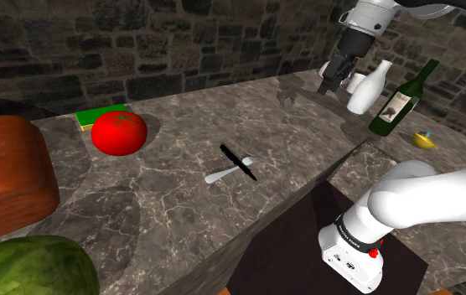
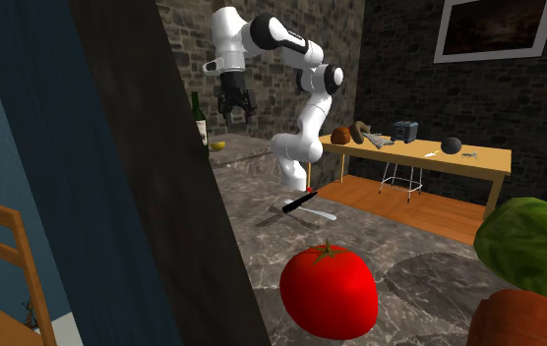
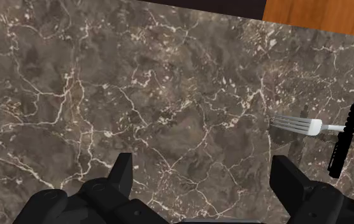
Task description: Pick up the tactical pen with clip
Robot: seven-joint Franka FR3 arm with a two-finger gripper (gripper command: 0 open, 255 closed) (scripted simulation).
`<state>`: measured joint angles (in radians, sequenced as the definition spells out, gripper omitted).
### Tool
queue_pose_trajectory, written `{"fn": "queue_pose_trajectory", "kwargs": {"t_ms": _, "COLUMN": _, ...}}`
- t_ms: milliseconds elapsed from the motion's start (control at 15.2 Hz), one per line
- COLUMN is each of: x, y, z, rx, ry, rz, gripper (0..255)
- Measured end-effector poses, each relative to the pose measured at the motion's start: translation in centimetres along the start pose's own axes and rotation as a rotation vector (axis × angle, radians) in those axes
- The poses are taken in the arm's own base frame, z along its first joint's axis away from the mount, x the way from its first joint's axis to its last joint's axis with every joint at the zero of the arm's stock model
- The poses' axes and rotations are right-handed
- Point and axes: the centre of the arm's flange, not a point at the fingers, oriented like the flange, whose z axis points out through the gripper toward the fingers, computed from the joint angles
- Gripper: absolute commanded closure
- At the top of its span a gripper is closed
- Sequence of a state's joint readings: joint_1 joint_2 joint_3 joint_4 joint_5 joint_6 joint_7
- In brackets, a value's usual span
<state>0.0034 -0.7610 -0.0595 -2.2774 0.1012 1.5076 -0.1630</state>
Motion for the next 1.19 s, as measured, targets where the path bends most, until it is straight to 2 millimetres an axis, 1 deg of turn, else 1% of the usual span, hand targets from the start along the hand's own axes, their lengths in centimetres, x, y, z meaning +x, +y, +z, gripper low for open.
{"fn": "queue_pose_trajectory", "kwargs": {"t_ms": 66, "x": 0.0, "y": 0.0, "z": 0.0, "rx": 0.0, "ry": 0.0, "rz": 0.0, "gripper": 0}}
{"fn": "queue_pose_trajectory", "kwargs": {"t_ms": 198, "x": 0.1, "y": -1.1, "z": 0.7, "rx": -0.006, "ry": -0.003, "rz": 0.005, "gripper": 0}}
{"fn": "queue_pose_trajectory", "kwargs": {"t_ms": 330, "x": 0.2, "y": -3.7, "z": 2.3, "rx": -0.016, "ry": -0.008, "rz": 0.012, "gripper": 0}}
{"fn": "queue_pose_trajectory", "kwargs": {"t_ms": 462, "x": 0.2, "y": -6.1, "z": 3.2, "rx": -0.027, "ry": -0.012, "rz": 0.02, "gripper": 0}}
{"fn": "queue_pose_trajectory", "kwargs": {"t_ms": 528, "x": 0.1, "y": -7.2, "z": 4.1, "rx": -0.032, "ry": -0.015, "rz": 0.025, "gripper": 0}}
{"fn": "queue_pose_trajectory", "kwargs": {"t_ms": 594, "x": 0.3, "y": -8.4, "z": 5.0, "rx": -0.037, "ry": -0.017, "rz": 0.029, "gripper": 0}}
{"fn": "queue_pose_trajectory", "kwargs": {"t_ms": 660, "x": 0.6, "y": -9.5, "z": 5.6, "rx": -0.042, "ry": -0.02, "rz": 0.033, "gripper": 0}}
{"fn": "queue_pose_trajectory", "kwargs": {"t_ms": 726, "x": 0.6, "y": -10.2, "z": 6.4, "rx": -0.048, "ry": -0.022, "rz": 0.038, "gripper": 0}}
{"fn": "queue_pose_trajectory", "kwargs": {"t_ms": 858, "x": 0.6, "y": -13.2, "z": 8.0, "rx": -0.059, "ry": -0.026, "rz": 0.046, "gripper": 0}}
{"fn": "queue_pose_trajectory", "kwargs": {"t_ms": 990, "x": 0.6, "y": -15.3, "z": 10.0, "rx": -0.07, "ry": -0.031, "rz": 0.056, "gripper": 0}}
{"fn": "queue_pose_trajectory", "kwargs": {"t_ms": 1188, "x": 1.0, "y": -18.8, "z": 12.1, "rx": -0.085, "ry": -0.038, "rz": 0.069, "gripper": 0}}
